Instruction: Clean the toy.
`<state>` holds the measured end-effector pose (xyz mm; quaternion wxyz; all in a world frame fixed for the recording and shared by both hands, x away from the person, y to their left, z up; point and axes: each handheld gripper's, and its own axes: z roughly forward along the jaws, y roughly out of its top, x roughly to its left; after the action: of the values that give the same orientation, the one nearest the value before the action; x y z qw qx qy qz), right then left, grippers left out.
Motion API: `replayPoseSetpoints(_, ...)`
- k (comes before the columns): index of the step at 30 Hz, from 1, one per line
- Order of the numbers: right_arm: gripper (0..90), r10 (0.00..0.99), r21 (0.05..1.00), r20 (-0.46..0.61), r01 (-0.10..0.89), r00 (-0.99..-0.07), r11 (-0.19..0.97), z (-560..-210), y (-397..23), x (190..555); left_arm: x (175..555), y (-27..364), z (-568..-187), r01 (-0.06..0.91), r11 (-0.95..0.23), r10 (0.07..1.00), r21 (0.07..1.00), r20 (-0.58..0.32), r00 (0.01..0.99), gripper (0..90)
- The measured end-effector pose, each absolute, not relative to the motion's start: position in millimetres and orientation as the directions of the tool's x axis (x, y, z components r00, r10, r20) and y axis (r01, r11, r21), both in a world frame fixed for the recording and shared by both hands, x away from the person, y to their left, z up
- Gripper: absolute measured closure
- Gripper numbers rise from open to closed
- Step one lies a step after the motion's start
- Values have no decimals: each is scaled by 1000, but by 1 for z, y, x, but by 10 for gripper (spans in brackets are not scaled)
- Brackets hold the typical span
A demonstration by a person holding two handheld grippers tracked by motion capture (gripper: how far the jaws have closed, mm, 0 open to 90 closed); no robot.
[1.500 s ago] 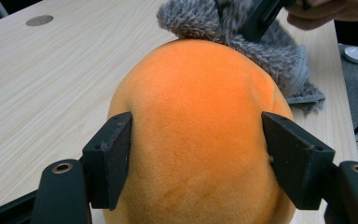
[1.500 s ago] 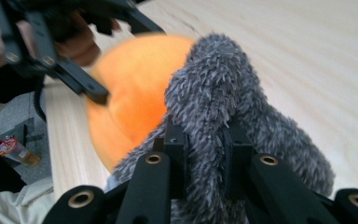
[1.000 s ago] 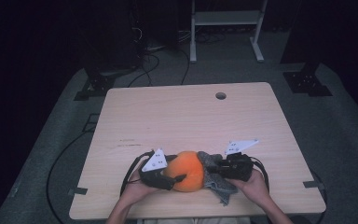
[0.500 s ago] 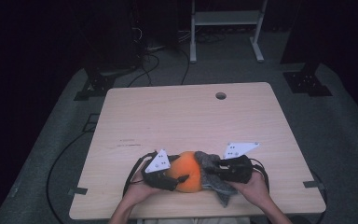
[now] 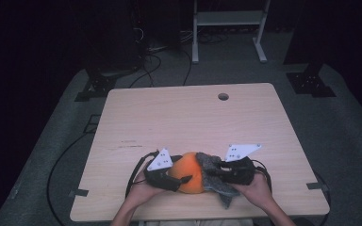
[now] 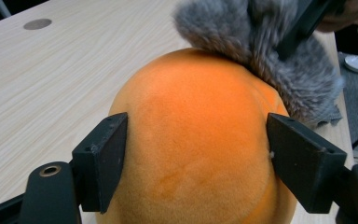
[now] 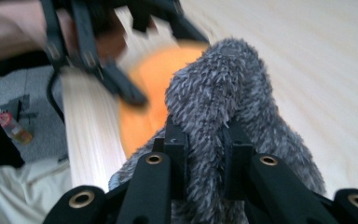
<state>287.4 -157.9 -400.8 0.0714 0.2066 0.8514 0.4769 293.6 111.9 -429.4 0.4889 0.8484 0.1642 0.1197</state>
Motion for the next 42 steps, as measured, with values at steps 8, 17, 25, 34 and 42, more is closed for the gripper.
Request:
replayPoseSetpoints(8,754,441,809,100,331,-892,486,-419,-168,291,307,123,-429,293,-414,414,862,-109,904,136)
replayPoseSetpoints(17,749,427,834,52,274,-903,479,-399,-160,287,298,113,-427,232,-469,397,853,-31,917,272)
replayPoseSetpoints(25,754,411,809,80,300,-908,506,-416,-173,286,314,115,-435,375,-429,405,822,-196,893,72)
replayPoseSetpoints(34,754,441,877,47,248,-896,411,-388,-167,293,293,106,-421,148,-487,462,861,111,880,287)
replayPoseSetpoints(42,754,459,833,55,294,-887,468,-411,-173,297,308,116,-431,315,-386,480,867,-103,871,77)
